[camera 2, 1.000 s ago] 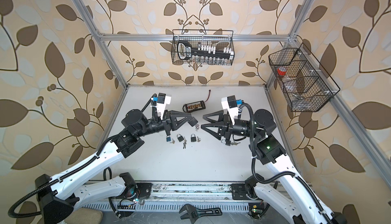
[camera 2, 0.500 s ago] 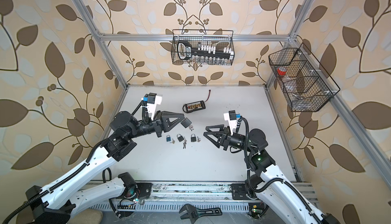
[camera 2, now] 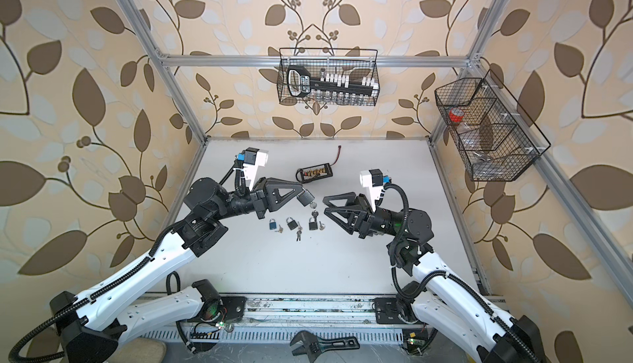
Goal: Lock with the key
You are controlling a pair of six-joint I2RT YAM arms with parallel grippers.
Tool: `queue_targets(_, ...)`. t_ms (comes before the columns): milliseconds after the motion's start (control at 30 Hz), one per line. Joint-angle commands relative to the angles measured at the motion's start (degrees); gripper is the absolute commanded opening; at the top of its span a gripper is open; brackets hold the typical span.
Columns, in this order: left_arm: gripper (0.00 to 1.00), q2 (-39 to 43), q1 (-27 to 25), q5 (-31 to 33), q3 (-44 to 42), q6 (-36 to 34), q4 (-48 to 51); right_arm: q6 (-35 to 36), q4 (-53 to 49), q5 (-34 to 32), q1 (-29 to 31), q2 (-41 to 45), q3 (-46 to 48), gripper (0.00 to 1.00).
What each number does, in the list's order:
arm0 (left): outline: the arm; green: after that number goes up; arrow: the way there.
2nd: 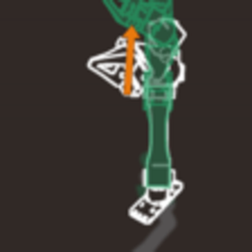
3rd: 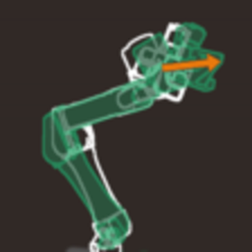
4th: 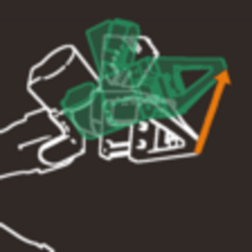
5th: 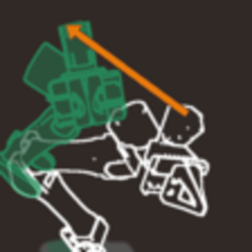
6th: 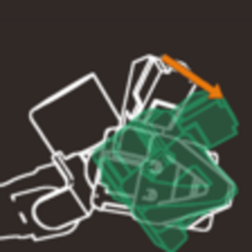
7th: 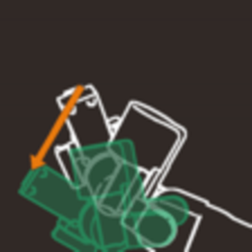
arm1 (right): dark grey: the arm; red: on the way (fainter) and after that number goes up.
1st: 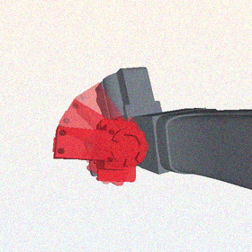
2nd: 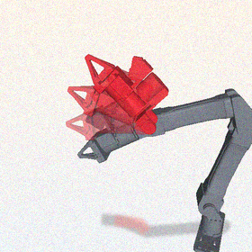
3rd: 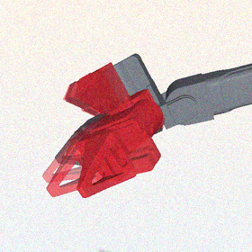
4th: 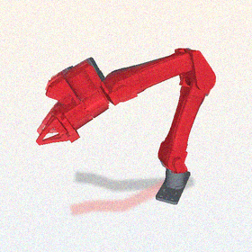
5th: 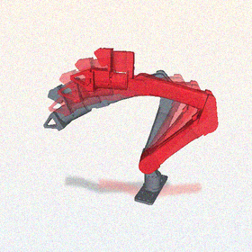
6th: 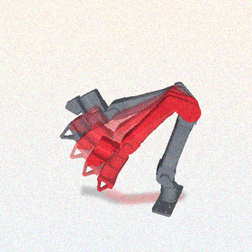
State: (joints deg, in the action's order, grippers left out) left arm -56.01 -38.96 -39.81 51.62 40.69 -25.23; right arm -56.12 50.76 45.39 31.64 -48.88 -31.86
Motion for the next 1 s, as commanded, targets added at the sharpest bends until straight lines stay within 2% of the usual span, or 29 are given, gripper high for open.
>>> queue_targets(0, 0.0, 0.5, 0.0, -1.6, 0.8, 0.3, -4.5, 0.6, 0.9, 1.7, 1.1, -0.9, -1.8, 0.47)
queue_targets(300, 0.0, -0.3, 0.0, -2.2, 1.2, 0.4, -4.9, 1.9, 0.0, 2.0, 3.4, -3.7, -4.3, 0.39)
queue_targets(567, 0.0, -0.3, 0.0, -2.4, 0.8, 0.2, -4.6, 1.9, -0.2, 1.4, 3.7, -3.3, -3.7, 0.18)
queue_targets(767, 0.0, 0.9, 0.0, -1.4, -0.2, -0.3, -3.8, 2.4, -1.8, 1.0, 3.8, -1.8, -2.8, 0.05)
queue_targets(867, 0.0, 1.4, 0.0, -1.0, -0.4, -0.3, -3.3, 3.1, -3.4, 0.6, 3.8, -0.8, -2.3, 0.0)
queue_targets(967, 0.0, 1.8, 0.0, -0.6, 0.0, -1.0, -2.2, 3.2, -5.3, 0.3, 3.9, 0.7, -1.3, 0.0)
